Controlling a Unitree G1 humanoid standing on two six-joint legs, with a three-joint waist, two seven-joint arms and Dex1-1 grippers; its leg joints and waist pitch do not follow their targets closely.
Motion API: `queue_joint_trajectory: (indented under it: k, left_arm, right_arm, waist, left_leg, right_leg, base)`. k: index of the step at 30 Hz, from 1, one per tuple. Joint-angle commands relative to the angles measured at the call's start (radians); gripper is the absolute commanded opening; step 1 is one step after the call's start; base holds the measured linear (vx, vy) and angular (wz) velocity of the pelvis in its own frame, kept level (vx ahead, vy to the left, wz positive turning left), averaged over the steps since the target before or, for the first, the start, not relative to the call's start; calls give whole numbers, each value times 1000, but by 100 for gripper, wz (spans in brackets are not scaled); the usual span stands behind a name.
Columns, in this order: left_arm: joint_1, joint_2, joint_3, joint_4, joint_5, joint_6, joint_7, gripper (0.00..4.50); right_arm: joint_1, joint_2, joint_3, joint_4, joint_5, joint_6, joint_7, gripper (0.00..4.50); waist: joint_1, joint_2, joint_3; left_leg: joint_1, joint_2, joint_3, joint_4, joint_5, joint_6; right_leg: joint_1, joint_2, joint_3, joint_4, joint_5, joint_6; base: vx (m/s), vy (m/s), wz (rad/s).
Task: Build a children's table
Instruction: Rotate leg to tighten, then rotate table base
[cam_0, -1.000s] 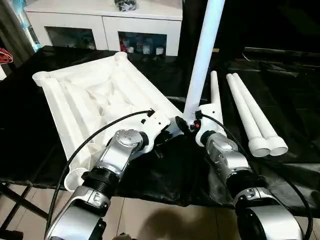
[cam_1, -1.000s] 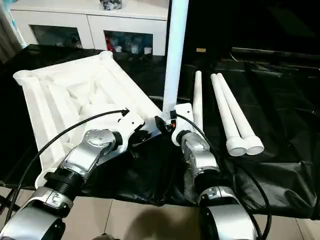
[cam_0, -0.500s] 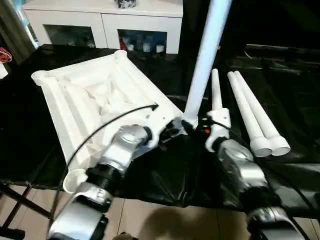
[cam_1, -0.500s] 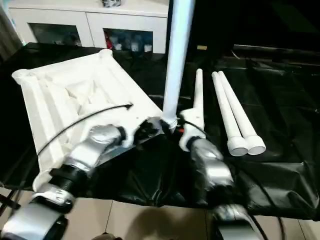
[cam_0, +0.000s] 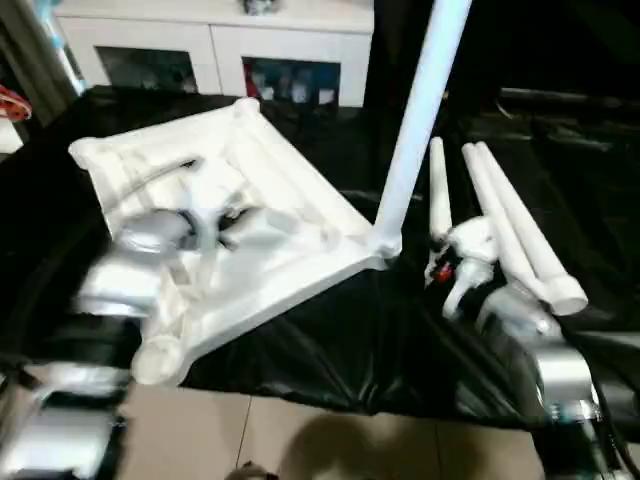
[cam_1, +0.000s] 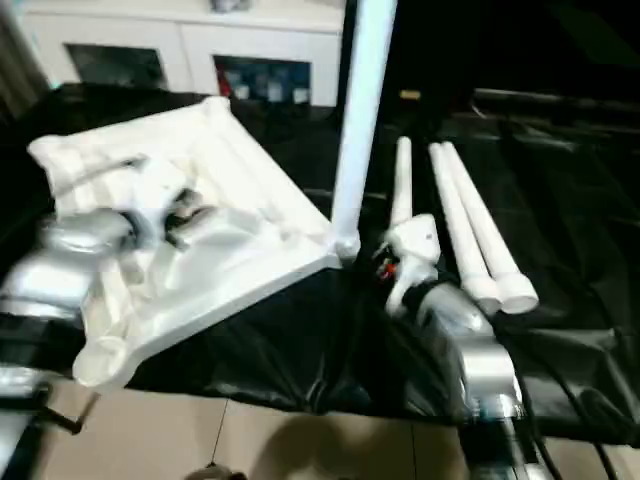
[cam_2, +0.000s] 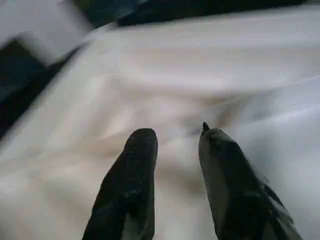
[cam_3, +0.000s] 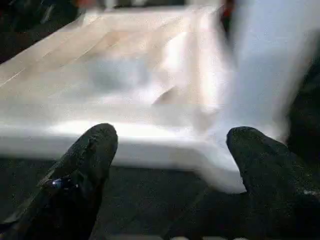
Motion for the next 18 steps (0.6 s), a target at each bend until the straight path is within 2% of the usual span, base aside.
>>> queue_joint_trajectory:
  k: [1,2,3,4,5,7,8,9,10,11,12,13,14,16,17,18]
  left_arm:
    - [23,21,19,-14,21,38,15,160]
    - [35,33,20,-23,23,59,13,145]
    - [55,52,11,-24,37,81,8,126]
    - [66,60,5,-28,44,93,6,126]
    - [86,81,-19,-28,66,99,-10,126]
    - [108,104,-49,-31,82,110,-26,92]
    - [118,110,-62,-31,85,110,-38,92]
    - [143,121,-94,-31,89,106,-66,85]
    - [150,116,-99,-31,83,111,-76,82]
    - [150,116,-99,-31,83,111,-76,82]
    - [161,114,-123,-27,84,106,-104,54]
    - [161,114,-123,-27,84,106,-104,54]
    - [166,114,-139,-22,88,108,-120,43]
    - [164,120,-156,-11,96,85,-136,23]
    - [161,123,-167,-5,96,75,-151,23]
    - [160,133,-184,-5,93,72,-185,4]
  right_arm:
    - [1,-3,41,-32,-11,54,5,399]
    - [2,-1,56,-31,-22,75,-5,381]
    - [-9,17,66,6,-53,93,-42,364]
    - [-15,25,70,23,-67,104,-62,361]
    - [-30,44,68,59,-81,124,-94,361]
    - [-45,57,65,80,-82,162,-122,326]
    - [-57,65,59,96,-80,181,-140,326]
    - [-91,86,44,140,-74,232,-183,321]
    - [-103,88,45,158,-74,234,-188,309]
    - [-103,88,45,158,-74,234,-188,309]
    - [-134,91,52,210,-88,200,-193,285]
    - [-134,91,52,210,-88,200,-193,285]
    - [-159,98,55,252,-101,176,-195,274]
    - [-184,107,51,295,-110,155,-204,251]
    - [-203,113,48,326,-117,139,-209,251]
    - [-228,121,46,368,-124,116,-216,235]
  waist:
    - [2,14,-63]
    - [4,24,-62]
    - [3,19,-60]
    - [4,21,-61]
    - [4,16,-59]
    - [8,20,-58]
    - [11,21,-58]
    - [11,11,-59]
    - [11,18,-60]
    - [11,18,-61]
    - [14,20,-61]
    - [12,19,-61]
    - [15,28,-63]
    - [11,21,-64]
    - [12,19,-65]
    - [12,15,-67]
  left_leg:
    - [16,90,-55,-73,-184,37]
    - [18,90,-56,-73,-196,30]
    - [20,92,-56,-75,-221,19]
    - [22,96,-59,-76,-221,5]
    - [24,94,-57,-78,-233,-5]
    - [28,93,-57,-79,-252,-16]
    - [32,95,-57,-79,-259,-24]
    - [30,95,-58,-82,-247,-27]
    - [28,95,-59,-83,-244,-31]
    - [30,95,-58,-81,-244,-35]
    - [28,95,-57,-80,-239,-39]
    - [26,94,-58,-82,-237,-42]
    - [28,94,-58,-80,-236,-47]
    - [21,90,-57,-79,-220,-44]
    - [22,90,-57,-78,-215,-40]
    - [21,89,-56,-76,-195,-33]
  right_leg:
    - [44,-121,80,-71,-242,-109]
    - [41,-123,80,-74,-258,-111]
    - [39,-122,80,-81,-286,-109]
    - [38,-123,83,-75,-280,-115]
    - [34,-124,84,-77,-291,-119]
    - [33,-128,87,-81,-322,-113]
    - [29,-126,89,-82,-313,-112]
    - [33,-127,89,-77,-290,-117]
    - [34,-128,89,-74,-282,-122]
    - [33,-128,89,-72,-273,-124]
    - [34,-129,91,-70,-249,-123]
    - [37,-130,90,-68,-236,-128]
    - [36,-131,90,-67,-226,-128]
    - [43,-133,90,-63,-193,-138]
    - [43,-133,90,-64,-190,-137]
    - [45,-135,89,-60,-176,-144]
  base:
    - [0,0,0]
    - [0,0,0]
    - [0,0,0]
    - [0,0,0]
    - [0,0,0]
    - [0,0,0]
    - [0,0,0]
    - [0,0,0]
    - [0,0,0]
    - [0,0,0]
    - [0,0,0]
    - [0,0,0]
    - [0,0,0]
    - [0,0,0]
    - [0,0,0]
    - [0,0,0]
